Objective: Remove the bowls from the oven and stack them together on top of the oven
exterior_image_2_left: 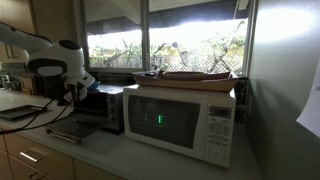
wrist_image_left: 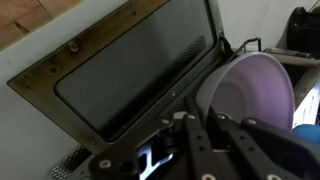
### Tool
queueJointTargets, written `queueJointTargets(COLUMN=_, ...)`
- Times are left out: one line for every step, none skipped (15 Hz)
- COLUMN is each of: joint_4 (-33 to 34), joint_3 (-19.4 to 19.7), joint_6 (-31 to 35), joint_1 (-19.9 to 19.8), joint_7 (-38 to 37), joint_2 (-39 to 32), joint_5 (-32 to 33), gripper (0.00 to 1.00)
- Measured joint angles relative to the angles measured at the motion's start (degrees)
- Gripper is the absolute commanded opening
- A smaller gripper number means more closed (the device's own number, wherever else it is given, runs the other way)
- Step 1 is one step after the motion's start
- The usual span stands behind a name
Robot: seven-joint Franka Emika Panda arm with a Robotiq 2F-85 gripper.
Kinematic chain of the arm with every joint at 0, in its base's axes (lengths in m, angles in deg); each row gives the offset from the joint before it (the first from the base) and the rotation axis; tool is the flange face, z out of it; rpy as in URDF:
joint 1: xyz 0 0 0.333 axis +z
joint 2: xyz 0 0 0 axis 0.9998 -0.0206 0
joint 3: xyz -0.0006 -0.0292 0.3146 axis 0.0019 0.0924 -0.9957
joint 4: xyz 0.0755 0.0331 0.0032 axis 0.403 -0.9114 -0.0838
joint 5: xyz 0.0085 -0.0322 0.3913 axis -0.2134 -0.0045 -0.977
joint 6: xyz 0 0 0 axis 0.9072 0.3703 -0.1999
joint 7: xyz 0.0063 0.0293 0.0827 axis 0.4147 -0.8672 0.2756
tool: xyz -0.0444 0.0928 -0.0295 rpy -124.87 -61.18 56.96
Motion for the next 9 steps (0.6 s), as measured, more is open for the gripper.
queueJointTargets(joint_4=0.97, joint_3=0.30, joint_6=-2.33, joint_1=0.02, joint_7=0.08, joint_2=0.52, joint_5=0.43, gripper=0.02)
queueJointTargets(joint_4=2.28, joint_3=0.70, joint_6=-5.28, joint_1=0.07, joint_7=0.48, joint_2=1.07, joint_5=0.98, gripper=0.02)
queueJointTargets(joint_4=3.95, joint_3=1.21, joint_6=-8.64, joint_1=0.16, joint_7=0.91, joint_2=1.64, joint_5=1.48, gripper=0.02)
queueJointTargets(joint_4=5.83, joint_3=1.72, joint_6=-12.02, joint_1=0.28, joint_7=1.35, joint_2=2.10, joint_5=1.87, gripper=0.02)
queueJointTargets(joint_4=7.85, joint_3=2.16, joint_6=-15.17, joint_1=0.32, joint_7=1.69, joint_2=2.37, joint_5=2.11, gripper=0.02)
queueJointTargets(joint_4=10.07, joint_3=2.50, joint_6=-17.86, joint_1=0.32, joint_7=1.80, joint_2=2.43, joint_5=2.15, gripper=0.02)
queueJointTargets(joint_4=12.15, joint_3=2.67, joint_6=-19.85, joint_1=0.32, joint_7=1.73, joint_2=2.22, joint_5=2.13, gripper=0.02)
queueJointTargets(joint_4=14.22, joint_3=2.66, joint_6=-21.15, joint_1=0.32, joint_7=1.39, joint_2=1.59, joint_5=1.90, gripper=0.02)
queueJointTargets(joint_4=16.14, joint_3=2.43, joint_6=-21.70, joint_1=0.32, joint_7=0.50, joint_2=0.60, joint_5=1.64, gripper=0.02)
